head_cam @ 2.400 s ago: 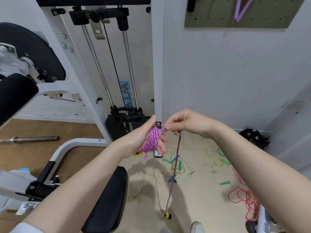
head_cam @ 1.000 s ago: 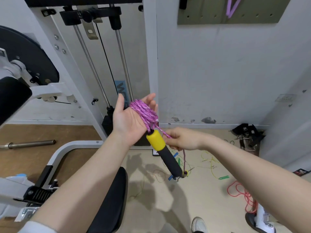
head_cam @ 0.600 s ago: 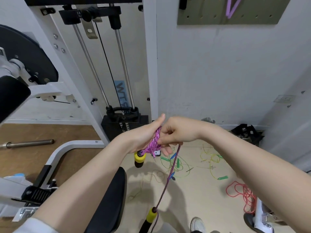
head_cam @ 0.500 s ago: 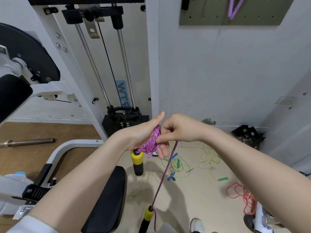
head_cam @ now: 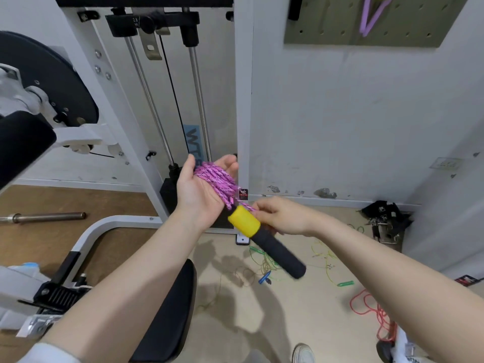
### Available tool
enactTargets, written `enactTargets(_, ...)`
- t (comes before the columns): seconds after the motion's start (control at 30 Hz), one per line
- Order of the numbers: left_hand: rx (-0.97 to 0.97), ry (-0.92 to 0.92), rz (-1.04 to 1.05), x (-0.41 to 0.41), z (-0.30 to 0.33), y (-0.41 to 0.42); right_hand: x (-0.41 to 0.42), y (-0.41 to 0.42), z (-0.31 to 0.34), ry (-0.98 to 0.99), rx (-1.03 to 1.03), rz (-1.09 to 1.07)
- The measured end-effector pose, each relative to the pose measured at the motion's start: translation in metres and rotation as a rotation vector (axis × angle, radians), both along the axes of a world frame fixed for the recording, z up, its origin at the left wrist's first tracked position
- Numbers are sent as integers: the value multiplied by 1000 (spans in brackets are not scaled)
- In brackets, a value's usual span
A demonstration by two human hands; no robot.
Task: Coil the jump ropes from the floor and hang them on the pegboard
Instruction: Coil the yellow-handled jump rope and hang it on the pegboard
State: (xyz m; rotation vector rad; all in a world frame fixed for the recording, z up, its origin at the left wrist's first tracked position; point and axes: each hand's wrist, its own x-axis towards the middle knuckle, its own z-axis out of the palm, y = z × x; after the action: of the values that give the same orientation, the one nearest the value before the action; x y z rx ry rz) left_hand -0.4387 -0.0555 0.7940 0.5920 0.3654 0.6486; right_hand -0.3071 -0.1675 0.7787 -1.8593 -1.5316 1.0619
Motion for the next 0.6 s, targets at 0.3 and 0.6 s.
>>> enactTargets(0.3,457,716,-442,-5,-19,-11,-11,-8,42,-228,192,136)
enactTargets(0.6,340,1,-1098,-14,-4,-14,9,3,22,301,223,-241)
